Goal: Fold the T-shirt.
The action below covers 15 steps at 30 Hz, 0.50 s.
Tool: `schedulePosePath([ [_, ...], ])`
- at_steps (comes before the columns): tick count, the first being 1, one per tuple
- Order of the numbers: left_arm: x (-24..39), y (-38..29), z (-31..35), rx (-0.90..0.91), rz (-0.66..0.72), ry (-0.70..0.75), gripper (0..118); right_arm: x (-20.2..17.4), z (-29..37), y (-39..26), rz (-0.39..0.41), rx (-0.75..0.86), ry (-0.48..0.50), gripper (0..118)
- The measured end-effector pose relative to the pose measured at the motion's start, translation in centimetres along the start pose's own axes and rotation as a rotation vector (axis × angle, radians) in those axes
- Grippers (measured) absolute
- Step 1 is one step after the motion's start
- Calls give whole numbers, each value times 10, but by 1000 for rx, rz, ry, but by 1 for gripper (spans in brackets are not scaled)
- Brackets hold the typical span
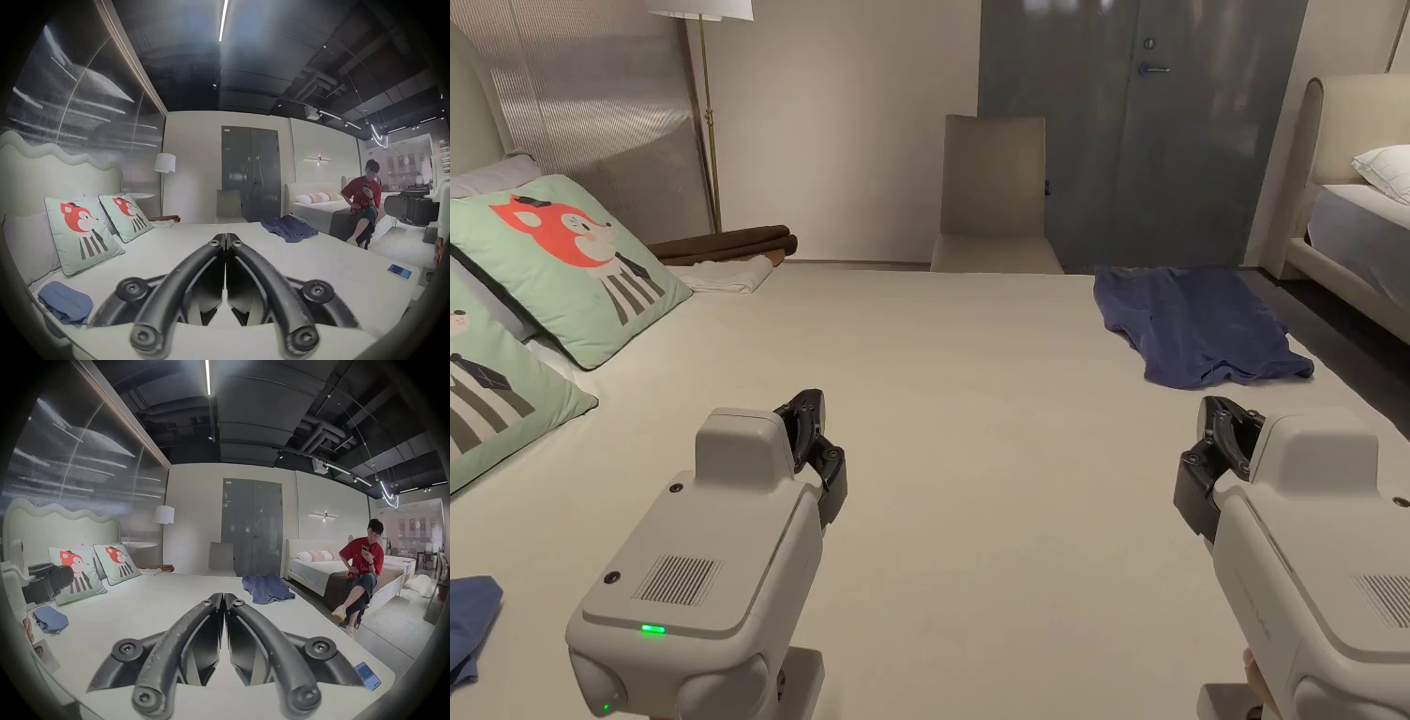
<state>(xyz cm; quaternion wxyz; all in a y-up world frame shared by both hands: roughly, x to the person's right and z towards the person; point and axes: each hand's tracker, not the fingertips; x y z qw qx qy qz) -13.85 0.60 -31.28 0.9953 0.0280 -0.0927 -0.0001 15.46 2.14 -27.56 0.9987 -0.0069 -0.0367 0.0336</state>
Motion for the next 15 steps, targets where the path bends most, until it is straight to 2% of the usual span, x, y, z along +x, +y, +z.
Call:
schedulePosePath([
  [15,-7,-1,-1,-1,9,-5,0,-3,1,3,23,7,-5,0],
])
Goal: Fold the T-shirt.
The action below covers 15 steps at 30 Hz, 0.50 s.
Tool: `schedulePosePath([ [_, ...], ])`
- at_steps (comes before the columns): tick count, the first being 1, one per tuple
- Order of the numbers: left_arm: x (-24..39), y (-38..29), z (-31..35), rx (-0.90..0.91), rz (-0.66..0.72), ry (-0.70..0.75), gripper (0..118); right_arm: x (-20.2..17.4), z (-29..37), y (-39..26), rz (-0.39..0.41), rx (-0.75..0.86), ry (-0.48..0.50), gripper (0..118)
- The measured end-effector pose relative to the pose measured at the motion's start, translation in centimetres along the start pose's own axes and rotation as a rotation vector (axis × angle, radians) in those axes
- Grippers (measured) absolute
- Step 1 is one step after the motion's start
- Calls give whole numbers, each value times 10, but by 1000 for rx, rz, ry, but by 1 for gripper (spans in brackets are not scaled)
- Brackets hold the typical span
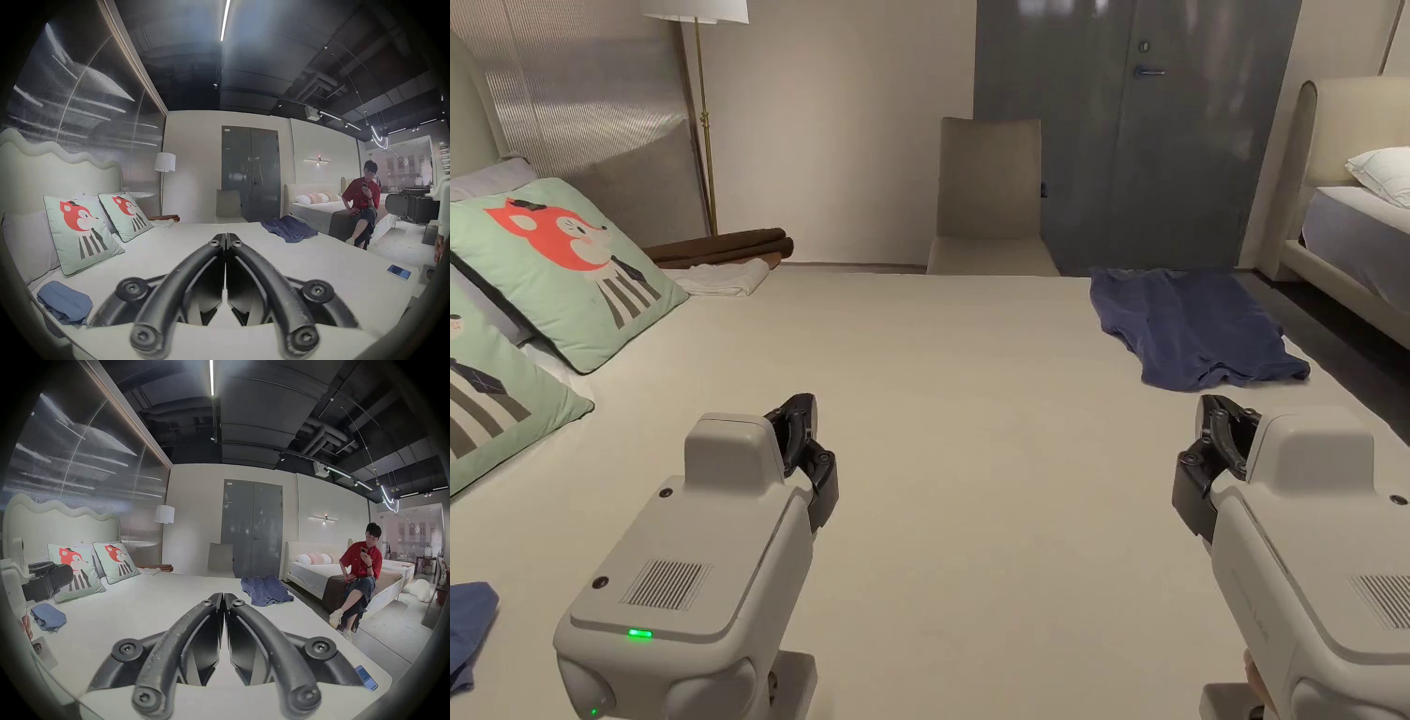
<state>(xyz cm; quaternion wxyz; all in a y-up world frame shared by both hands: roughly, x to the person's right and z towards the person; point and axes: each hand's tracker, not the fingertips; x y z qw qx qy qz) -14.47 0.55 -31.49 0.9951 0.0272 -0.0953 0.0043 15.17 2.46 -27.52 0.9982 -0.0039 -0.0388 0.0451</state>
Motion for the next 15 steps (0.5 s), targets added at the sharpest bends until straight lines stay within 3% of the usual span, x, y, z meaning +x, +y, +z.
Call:
schedulePosePath([
  [15,-5,0,0,-5,-1,-2,0,-4,1,1,8,2,4,0],
])
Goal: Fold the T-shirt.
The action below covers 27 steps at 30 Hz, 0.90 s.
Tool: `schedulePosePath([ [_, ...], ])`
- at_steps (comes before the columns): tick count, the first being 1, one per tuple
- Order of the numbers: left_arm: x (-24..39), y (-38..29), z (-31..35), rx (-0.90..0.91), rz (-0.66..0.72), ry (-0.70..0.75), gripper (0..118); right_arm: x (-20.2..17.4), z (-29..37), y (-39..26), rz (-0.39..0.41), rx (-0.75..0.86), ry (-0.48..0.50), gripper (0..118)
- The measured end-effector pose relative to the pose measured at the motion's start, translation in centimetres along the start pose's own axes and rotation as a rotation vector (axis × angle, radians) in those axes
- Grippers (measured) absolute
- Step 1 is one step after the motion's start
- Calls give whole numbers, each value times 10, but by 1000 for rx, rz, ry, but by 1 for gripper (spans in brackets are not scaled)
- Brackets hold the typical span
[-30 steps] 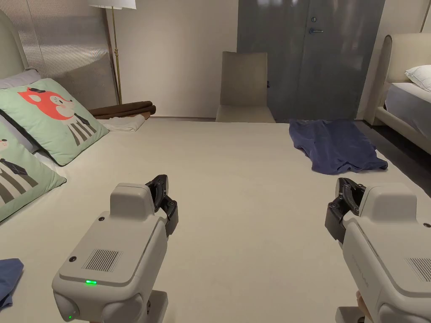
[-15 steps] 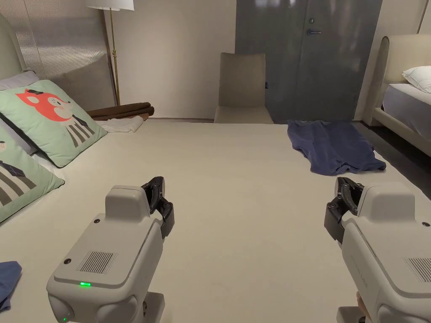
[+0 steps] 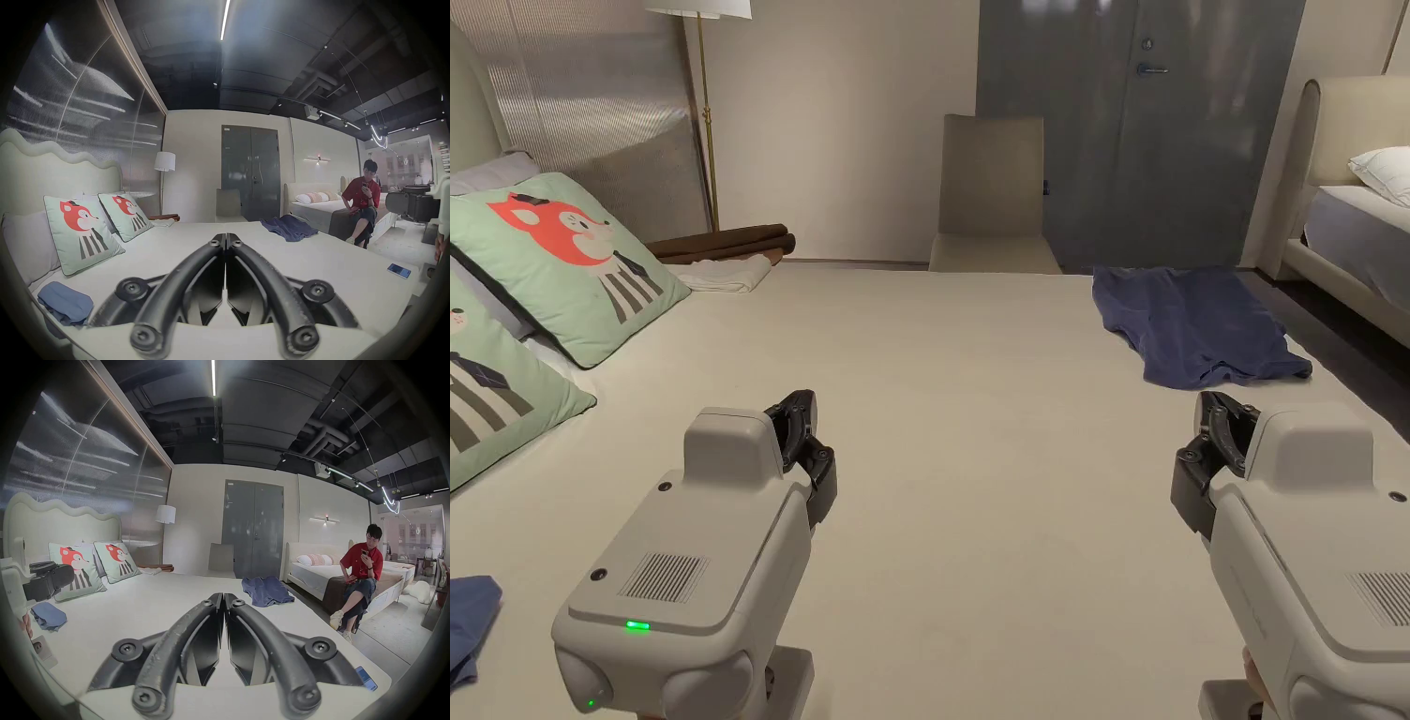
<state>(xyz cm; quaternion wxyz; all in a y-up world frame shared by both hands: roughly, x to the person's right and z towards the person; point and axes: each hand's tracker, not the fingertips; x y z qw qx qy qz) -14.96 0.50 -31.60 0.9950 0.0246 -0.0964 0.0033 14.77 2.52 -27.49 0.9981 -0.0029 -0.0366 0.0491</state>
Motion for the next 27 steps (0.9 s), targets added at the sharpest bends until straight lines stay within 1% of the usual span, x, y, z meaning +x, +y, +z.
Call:
schedulePosePath([
  [24,-5,1,3,10,9,8,0,-3,1,1,-8,-4,8,0],
  [25,-5,1,3,15,9,10,0,-3,1,1,-9,-5,7,3],
  [26,-6,0,3,19,10,10,3,-3,1,1,-8,-7,6,12],
  [27,-6,1,3,15,11,6,18,-3,1,1,-4,-9,4,33],
])
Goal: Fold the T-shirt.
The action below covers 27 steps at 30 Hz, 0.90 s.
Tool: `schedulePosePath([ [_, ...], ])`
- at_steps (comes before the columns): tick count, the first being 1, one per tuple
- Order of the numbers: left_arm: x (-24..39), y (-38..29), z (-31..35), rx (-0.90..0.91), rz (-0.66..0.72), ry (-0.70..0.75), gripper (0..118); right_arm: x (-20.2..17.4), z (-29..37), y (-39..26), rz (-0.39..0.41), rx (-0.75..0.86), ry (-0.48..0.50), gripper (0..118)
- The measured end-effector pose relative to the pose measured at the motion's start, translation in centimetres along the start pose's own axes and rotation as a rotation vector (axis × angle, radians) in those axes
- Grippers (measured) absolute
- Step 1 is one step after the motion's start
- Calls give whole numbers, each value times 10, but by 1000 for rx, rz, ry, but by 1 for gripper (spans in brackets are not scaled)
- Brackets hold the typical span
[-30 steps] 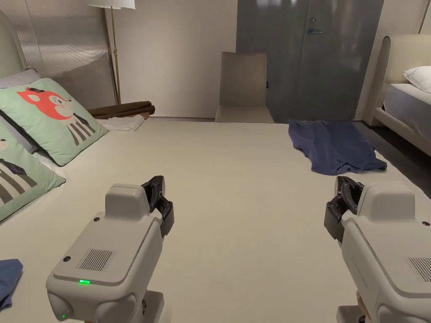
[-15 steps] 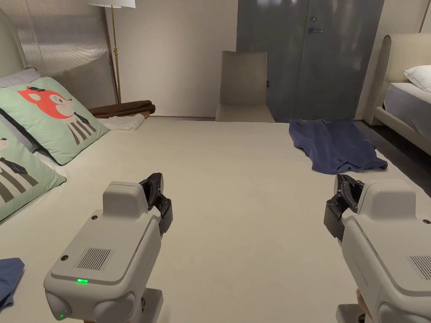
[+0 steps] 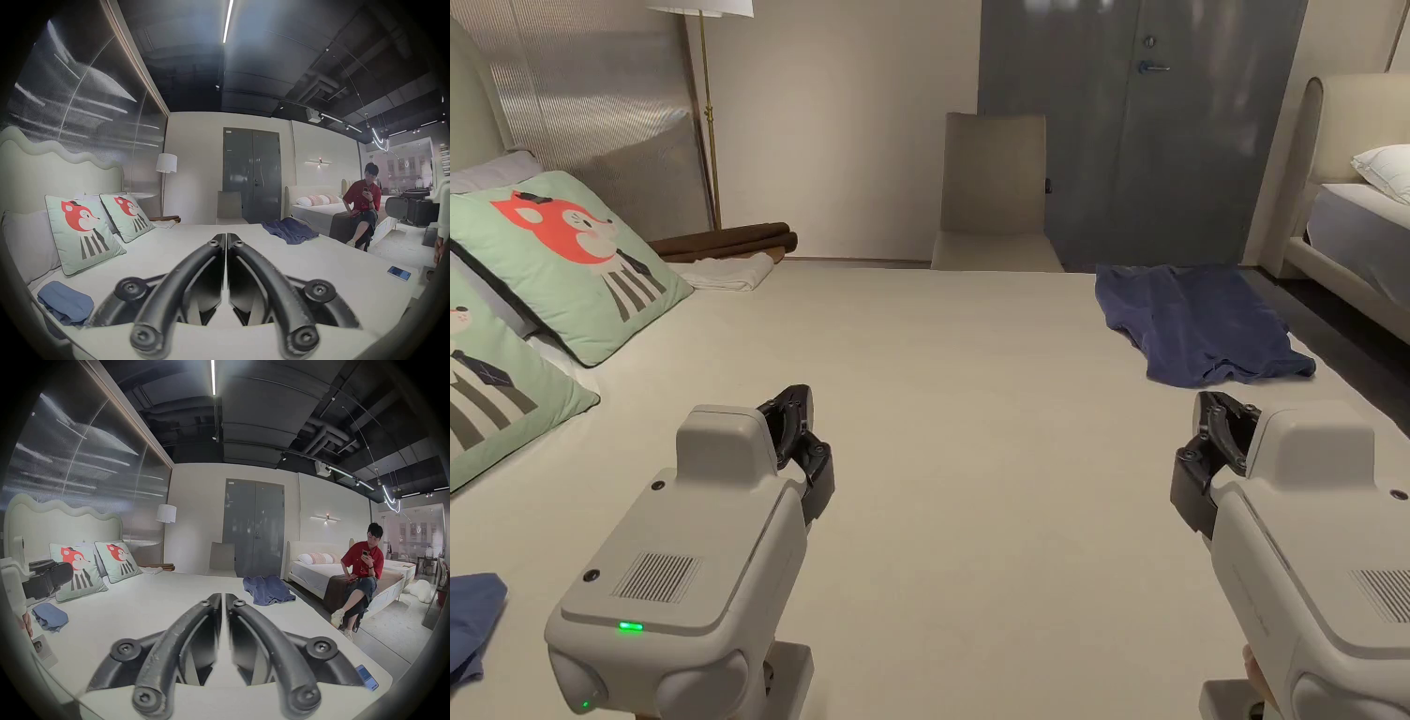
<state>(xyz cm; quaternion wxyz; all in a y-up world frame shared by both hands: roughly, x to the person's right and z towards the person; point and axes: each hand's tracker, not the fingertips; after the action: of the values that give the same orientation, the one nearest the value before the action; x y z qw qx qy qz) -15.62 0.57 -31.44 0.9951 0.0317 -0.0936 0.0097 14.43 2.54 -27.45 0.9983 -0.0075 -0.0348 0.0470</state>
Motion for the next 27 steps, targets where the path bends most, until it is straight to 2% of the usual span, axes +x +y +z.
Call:
schedulePosePath([
  [1,0,0,0,-6,4,-2,29,0,0,0,3,-5,3,49],
  [2,-1,0,0,-5,9,-2,35,0,-1,0,4,-9,9,57],
  [3,-1,-1,-1,-6,14,-6,35,0,-1,-1,3,-15,12,57],
  [4,-2,0,-1,-12,19,-11,50,-1,-3,-1,4,-22,11,79],
  [6,-2,-1,-4,-24,20,-8,89,-1,-4,-4,5,-22,4,106],
  [7,-2,-1,-5,-25,19,-6,102,-1,-4,-4,3,-18,1,112],
  [9,-2,-1,-5,-15,18,2,116,-1,-3,-4,-2,-17,3,112],
  [27,-5,0,-2,-10,9,6,116,2,-1,-1,-19,-8,-6,112],
])
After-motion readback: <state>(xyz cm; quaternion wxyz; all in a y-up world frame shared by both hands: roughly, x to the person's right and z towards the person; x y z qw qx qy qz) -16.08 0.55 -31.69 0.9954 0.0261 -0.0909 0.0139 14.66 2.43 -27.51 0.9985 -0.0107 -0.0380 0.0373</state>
